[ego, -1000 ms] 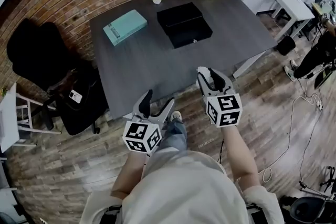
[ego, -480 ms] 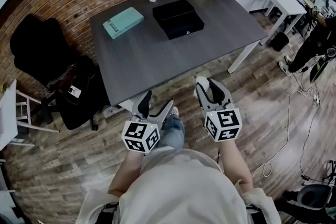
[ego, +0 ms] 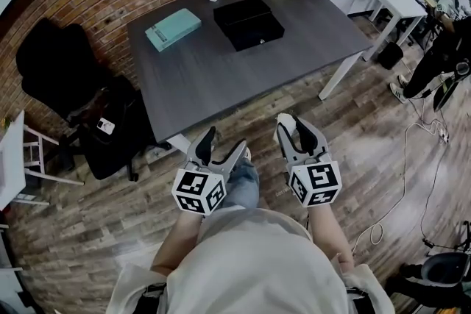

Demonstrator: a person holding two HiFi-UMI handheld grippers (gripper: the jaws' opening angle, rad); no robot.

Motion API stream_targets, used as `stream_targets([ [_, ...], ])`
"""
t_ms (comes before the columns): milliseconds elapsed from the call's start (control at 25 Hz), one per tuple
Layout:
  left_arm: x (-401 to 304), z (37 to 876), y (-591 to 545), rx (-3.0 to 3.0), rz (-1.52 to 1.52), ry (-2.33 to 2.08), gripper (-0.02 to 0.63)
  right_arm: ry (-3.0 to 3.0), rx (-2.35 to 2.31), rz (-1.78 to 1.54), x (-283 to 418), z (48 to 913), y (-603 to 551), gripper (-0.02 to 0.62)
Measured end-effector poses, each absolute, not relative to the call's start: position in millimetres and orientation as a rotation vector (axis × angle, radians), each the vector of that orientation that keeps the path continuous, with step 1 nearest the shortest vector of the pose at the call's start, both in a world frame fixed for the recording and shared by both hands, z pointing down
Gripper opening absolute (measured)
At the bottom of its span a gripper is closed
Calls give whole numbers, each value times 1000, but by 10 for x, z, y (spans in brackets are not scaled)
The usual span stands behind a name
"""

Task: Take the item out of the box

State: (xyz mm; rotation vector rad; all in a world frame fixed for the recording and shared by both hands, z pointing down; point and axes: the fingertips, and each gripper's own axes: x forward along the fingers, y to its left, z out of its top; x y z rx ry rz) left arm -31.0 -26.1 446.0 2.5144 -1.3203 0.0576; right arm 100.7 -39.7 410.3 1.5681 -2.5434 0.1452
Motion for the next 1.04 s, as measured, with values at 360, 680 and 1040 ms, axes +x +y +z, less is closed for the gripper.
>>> stream_targets([
  [360,-290,4428,-214,2527,73,-1322,337,-2553,1570,127,1026,4054,-363,147],
  [680,-271,4421,-237,2534,82,-1325,337,-2559,1575,114,1058,4020,-407,147],
  [1040,-271,4443,-272,2528,90,-1326,337,-2557,1579,117,1082,4025,-457,147],
])
